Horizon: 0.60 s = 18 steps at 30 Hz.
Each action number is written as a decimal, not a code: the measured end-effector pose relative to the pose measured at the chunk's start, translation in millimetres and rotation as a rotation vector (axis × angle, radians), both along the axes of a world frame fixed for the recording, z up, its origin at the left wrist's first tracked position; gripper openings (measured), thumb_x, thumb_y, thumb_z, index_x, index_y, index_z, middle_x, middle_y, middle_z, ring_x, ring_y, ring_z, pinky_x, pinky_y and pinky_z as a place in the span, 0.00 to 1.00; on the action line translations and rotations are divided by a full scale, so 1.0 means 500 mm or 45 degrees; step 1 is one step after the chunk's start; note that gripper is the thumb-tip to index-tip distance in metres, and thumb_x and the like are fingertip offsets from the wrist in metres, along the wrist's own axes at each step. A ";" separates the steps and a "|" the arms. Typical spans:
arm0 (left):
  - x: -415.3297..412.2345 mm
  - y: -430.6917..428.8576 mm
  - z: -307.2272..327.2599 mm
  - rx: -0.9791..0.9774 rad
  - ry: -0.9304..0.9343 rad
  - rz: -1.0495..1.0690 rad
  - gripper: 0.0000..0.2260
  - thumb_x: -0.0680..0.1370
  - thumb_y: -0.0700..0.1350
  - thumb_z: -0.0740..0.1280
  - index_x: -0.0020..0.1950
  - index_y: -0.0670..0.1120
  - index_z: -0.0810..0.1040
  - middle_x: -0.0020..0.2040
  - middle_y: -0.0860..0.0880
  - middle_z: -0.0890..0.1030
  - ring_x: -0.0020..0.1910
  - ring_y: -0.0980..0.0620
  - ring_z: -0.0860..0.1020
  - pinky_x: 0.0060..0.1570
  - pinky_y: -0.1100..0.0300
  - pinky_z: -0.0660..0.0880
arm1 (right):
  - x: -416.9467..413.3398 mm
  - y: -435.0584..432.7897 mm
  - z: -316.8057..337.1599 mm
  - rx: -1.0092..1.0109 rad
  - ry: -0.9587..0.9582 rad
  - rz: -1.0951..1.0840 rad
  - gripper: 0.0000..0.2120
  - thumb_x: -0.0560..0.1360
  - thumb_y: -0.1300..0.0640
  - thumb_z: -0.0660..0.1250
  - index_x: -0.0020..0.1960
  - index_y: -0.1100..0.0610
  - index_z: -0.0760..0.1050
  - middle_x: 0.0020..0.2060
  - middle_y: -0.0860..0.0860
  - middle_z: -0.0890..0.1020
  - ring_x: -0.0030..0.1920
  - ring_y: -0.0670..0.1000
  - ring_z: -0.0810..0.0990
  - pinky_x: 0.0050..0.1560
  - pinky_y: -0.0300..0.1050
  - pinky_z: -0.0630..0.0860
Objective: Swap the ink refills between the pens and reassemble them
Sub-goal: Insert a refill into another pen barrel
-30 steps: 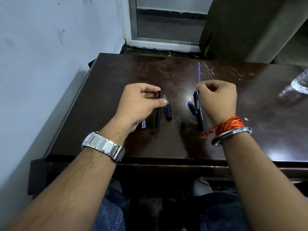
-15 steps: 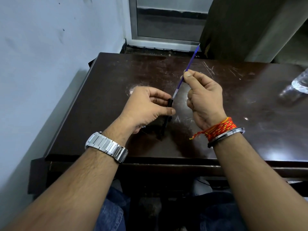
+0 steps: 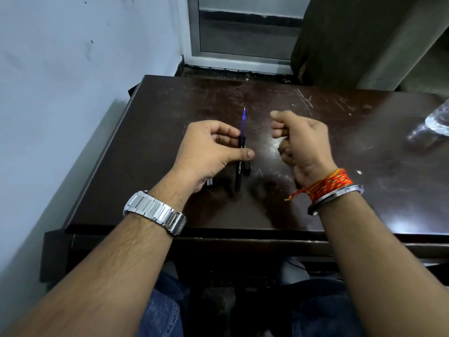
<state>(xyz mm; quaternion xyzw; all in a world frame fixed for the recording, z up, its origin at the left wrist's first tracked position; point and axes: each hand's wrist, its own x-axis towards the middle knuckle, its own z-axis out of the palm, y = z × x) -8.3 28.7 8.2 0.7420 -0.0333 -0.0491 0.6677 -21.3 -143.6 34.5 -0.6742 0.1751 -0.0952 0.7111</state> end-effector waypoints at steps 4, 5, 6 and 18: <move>0.000 -0.001 0.001 0.019 -0.010 0.032 0.18 0.58 0.37 0.86 0.40 0.49 0.83 0.32 0.55 0.85 0.35 0.60 0.84 0.41 0.59 0.84 | 0.004 -0.053 -0.015 -0.585 0.141 -0.164 0.10 0.70 0.53 0.69 0.31 0.55 0.80 0.29 0.49 0.81 0.25 0.44 0.72 0.27 0.37 0.66; -0.001 -0.002 0.001 0.027 -0.012 0.040 0.18 0.58 0.37 0.86 0.40 0.49 0.83 0.32 0.54 0.85 0.36 0.59 0.84 0.41 0.58 0.84 | 0.002 -0.063 -0.019 -0.765 0.187 -0.154 0.10 0.70 0.53 0.68 0.32 0.55 0.81 0.30 0.49 0.82 0.28 0.45 0.75 0.30 0.37 0.67; -0.002 -0.003 0.001 0.034 -0.013 0.046 0.18 0.58 0.38 0.86 0.40 0.49 0.83 0.33 0.53 0.85 0.36 0.59 0.84 0.42 0.58 0.84 | 0.001 -0.069 -0.022 -0.887 0.217 -0.132 0.10 0.70 0.53 0.68 0.32 0.54 0.81 0.31 0.49 0.82 0.32 0.47 0.77 0.31 0.37 0.68; -0.013 -0.006 0.014 0.105 -0.006 0.039 0.18 0.60 0.37 0.85 0.42 0.47 0.82 0.39 0.49 0.86 0.36 0.58 0.83 0.45 0.56 0.85 | 0.008 -0.041 -0.038 -1.436 0.524 -0.026 0.14 0.74 0.48 0.71 0.56 0.55 0.81 0.52 0.59 0.81 0.49 0.62 0.81 0.44 0.46 0.73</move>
